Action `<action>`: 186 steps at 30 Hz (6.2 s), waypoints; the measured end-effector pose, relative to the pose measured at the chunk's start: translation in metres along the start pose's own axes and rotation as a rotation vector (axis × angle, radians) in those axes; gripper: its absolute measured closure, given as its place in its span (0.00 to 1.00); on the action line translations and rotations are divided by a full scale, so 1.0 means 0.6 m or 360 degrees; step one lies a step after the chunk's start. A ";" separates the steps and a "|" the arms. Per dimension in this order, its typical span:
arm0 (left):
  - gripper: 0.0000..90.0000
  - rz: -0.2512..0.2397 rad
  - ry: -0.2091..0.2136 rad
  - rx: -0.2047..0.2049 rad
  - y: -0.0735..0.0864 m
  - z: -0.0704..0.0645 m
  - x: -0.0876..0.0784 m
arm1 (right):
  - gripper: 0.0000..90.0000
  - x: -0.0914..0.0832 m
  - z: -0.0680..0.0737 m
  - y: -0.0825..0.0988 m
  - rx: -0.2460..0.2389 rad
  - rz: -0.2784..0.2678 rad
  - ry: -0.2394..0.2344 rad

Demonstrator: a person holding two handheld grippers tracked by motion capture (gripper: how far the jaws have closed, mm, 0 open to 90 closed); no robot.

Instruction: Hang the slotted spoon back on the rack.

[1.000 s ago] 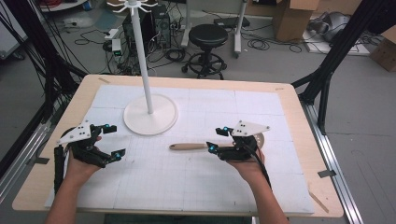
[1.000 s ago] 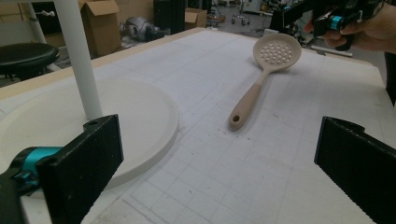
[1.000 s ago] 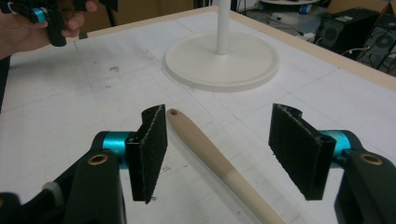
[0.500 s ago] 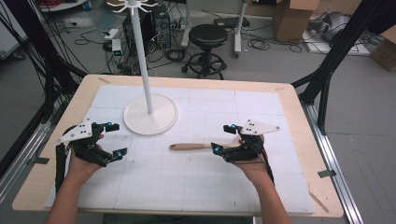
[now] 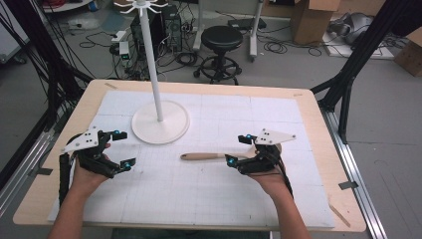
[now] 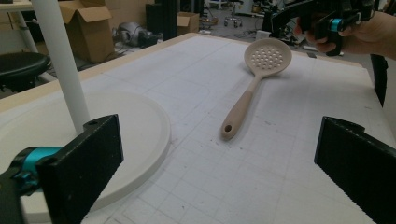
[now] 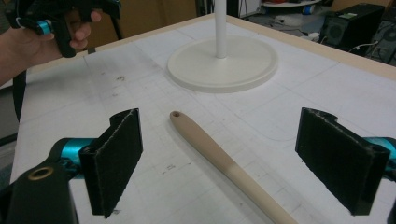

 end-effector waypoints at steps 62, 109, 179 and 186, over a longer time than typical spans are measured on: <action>0.02 0.0023 -0.0025 0.0011 -0.002 -0.003 -0.004 | 0.71 0.165 -0.031 0.032 -0.0284 0.1175 -0.0051; 0.02 -0.0012 -0.0040 0.0015 -0.007 -0.002 -0.015 | 0.84 0.062 -0.012 -0.167 -0.0185 0.0459 -0.0147; 0.02 -0.0054 -0.0027 0.0013 -0.011 -0.003 -0.020 | 0.84 0.192 -0.026 -0.472 -0.0366 0.0503 -0.0085; 0.02 -0.0060 -0.0028 0.0016 -0.012 -0.003 -0.022 | 0.84 0.203 -0.025 -0.469 -0.0362 0.0527 -0.0076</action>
Point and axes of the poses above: each handheld gripper's, and its own axes: x roughly forward along the jaws, y roughly out of its underside, z roughly to its left, the point moved 4 cm from there along x, roughly forward along the jaws, and after that the axes turned 1 degree about y, right-handed, at the moved point
